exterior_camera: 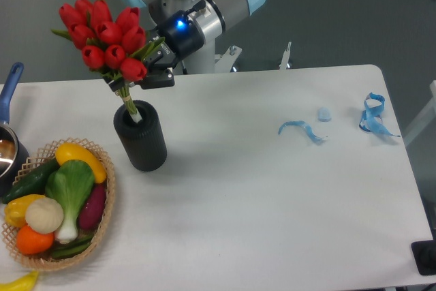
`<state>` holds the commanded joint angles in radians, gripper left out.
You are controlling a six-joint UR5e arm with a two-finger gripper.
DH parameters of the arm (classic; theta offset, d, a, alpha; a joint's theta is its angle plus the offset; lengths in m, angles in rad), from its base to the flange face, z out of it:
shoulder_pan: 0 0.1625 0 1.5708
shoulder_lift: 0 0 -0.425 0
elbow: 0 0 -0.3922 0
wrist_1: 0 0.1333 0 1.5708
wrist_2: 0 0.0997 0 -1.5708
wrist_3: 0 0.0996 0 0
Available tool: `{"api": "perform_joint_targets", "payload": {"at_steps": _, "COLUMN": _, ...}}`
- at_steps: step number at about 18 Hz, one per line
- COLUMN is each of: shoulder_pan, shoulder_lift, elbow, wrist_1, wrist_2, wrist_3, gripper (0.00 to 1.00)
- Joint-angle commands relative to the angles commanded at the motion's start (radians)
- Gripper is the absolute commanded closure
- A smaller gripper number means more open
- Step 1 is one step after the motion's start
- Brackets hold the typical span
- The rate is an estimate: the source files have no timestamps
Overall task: Insert the flowers into the vase
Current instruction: 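Lower the tulip stems down into the black vase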
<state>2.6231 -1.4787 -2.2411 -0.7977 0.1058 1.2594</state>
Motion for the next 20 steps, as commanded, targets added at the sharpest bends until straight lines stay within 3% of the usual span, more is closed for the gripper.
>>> {"api": "perform_joint_targets", "payload": {"at_steps": 8, "shoulder_pan": 0.000, "shoulder_lift": -0.043, "elbow": -0.084, "wrist_1": 0.002, "wrist_2": 0.003, "wrist_3": 0.161, "gripper": 0.96}}
{"api": "perform_joint_targets", "payload": {"at_steps": 14, "shoulder_pan": 0.000, "shoulder_lift": -0.117, "elbow": -0.092, "wrist_1": 0.000, "wrist_2": 0.008, "wrist_3": 0.274, "gripper": 0.88}}
{"api": "perform_joint_targets", "payload": {"at_steps": 20, "shoulder_pan": 0.002, "shoulder_lift": -0.146, "elbow": -0.101, "wrist_1": 0.000, "wrist_2": 0.011, "wrist_3": 0.304, "gripper": 0.80}}
